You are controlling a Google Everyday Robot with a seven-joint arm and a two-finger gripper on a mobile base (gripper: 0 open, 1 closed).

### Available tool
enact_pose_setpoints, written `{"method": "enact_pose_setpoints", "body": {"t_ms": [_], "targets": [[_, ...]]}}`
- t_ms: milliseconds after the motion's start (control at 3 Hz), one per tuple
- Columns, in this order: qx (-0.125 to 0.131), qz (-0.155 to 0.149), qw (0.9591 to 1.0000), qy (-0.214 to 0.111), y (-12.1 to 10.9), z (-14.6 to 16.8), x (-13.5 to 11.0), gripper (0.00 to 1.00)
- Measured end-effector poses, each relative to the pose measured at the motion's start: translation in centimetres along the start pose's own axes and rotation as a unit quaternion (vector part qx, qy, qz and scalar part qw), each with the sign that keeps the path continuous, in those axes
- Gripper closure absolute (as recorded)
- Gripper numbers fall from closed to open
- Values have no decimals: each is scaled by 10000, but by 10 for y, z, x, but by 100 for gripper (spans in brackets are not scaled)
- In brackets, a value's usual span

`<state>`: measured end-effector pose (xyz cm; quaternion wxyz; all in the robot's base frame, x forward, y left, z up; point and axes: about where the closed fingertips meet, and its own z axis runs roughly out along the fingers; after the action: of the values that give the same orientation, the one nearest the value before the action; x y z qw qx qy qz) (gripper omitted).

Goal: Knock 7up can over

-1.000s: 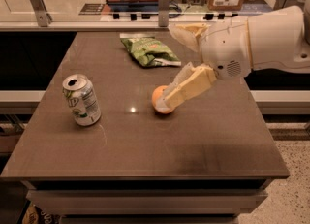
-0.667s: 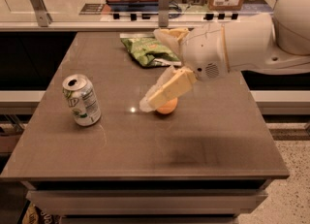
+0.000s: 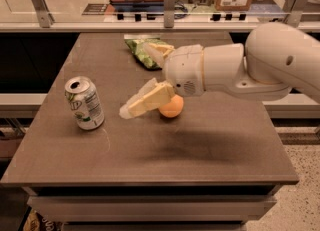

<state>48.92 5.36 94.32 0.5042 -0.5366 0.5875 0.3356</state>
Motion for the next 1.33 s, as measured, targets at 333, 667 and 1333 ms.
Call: {"method": "enact_pose_setpoints", "body": {"t_ms": [333, 667, 1333], "targets": [[118, 160, 9990, -391, -1, 23, 4, 0], [140, 233, 9971, -709, -2, 50, 3, 0], [96, 339, 9977, -574, 11, 92, 8, 0]]}}
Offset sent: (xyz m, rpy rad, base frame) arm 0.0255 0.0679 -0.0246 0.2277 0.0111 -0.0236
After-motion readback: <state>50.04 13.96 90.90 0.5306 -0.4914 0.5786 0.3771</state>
